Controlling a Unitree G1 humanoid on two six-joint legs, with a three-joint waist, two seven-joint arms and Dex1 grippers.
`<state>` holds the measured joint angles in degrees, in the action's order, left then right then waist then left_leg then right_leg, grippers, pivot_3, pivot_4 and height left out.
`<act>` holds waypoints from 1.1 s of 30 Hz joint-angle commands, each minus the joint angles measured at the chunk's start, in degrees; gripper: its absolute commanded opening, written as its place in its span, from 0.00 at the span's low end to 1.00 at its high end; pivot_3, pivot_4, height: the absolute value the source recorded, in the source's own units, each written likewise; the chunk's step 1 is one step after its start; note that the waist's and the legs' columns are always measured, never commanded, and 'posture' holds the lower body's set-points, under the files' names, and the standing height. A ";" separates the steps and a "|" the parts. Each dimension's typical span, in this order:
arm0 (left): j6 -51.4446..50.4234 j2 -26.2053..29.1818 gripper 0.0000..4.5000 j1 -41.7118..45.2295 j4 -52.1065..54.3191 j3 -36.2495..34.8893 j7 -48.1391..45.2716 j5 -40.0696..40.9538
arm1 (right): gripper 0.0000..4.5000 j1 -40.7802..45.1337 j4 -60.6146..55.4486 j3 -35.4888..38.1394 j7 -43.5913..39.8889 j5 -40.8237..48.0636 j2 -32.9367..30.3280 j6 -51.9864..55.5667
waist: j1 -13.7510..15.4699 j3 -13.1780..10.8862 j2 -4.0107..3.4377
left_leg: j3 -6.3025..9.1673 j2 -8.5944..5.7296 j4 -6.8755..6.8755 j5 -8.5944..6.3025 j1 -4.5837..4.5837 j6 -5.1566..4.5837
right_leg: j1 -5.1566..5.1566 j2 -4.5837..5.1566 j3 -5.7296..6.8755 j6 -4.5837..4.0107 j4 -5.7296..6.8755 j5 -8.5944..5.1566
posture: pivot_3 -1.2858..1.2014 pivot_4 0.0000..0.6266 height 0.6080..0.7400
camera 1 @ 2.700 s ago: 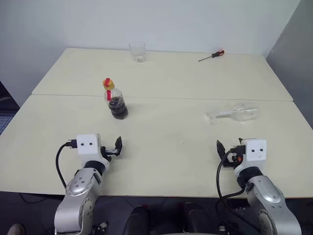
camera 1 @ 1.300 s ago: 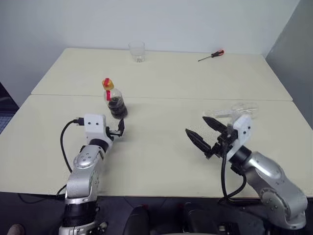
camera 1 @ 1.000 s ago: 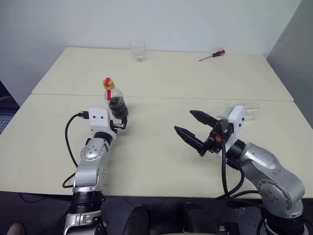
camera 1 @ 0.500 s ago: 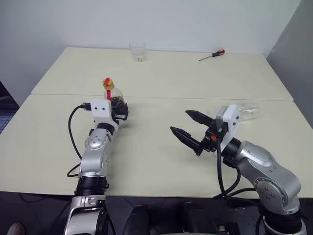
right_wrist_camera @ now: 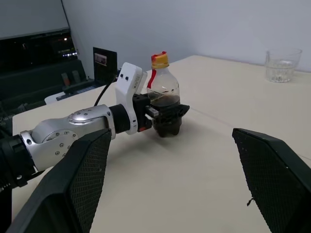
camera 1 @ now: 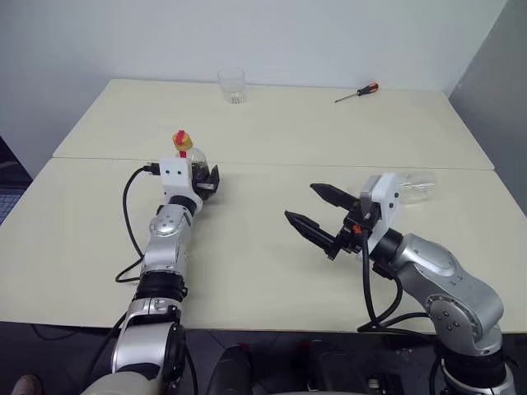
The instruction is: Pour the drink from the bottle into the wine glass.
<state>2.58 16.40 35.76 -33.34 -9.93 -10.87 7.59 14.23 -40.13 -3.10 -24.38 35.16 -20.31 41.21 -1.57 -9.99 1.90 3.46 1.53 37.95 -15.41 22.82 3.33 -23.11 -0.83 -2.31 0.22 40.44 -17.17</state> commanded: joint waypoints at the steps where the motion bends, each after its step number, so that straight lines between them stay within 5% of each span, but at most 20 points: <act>1: 4.11 0.31 0.99 2.81 -3.43 -0.02 -1.04 -0.49 | 0.95 0.83 -1.16 0.85 0.68 0.67 -0.15 -0.47 | 0.00 0.00 0.00 | 0.01 0.00 0.00 0.00 0.01 0.00 | 0.00 0.00 0.00 0.00 0.00 0.00 | 0.52 0.24 1.00; 5: 7.57 -0.46 0.95 3.99 -5.78 -0.12 -3.46 0.72 | 0.95 0.62 -1.36 0.87 1.35 0.44 -0.26 -0.62 | -0.01 0.00 0.00 | 0.00 0.00 0.00 0.00 0.01 0.00 | 0.00 0.00 0.01 0.00 0.00 0.00 | 0.52 0.24 1.00; 14: 8.83 0.17 0.47 4.50 -6.78 -0.53 -5.18 0.85 | 0.95 0.37 -0.75 0.55 1.97 -0.09 -0.34 -1.11 | -0.02 0.00 0.01 | 0.02 0.01 0.01 0.00 0.03 0.00 | -0.01 0.00 0.01 0.00 0.00 0.00 | 0.52 0.24 1.00; 33: 4.55 0.53 0.44 6.58 -4.89 -1.31 -5.30 1.14 | 0.95 3.15 3.31 -0.07 1.71 -2.20 0.50 -3.04 | -0.04 -0.01 0.01 | 0.03 0.01 0.01 0.00 0.04 0.00 | -0.03 0.00 0.02 0.00 0.02 0.00 | 0.52 0.24 1.00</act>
<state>6.41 16.58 40.03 -40.75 -10.64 -16.63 7.97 16.65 -35.59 -3.51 -22.50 32.75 -19.93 39.40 -1.61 -10.00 1.91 3.50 1.54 37.96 -15.41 22.87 3.33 -23.14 -0.83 -2.29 0.22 40.46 -17.16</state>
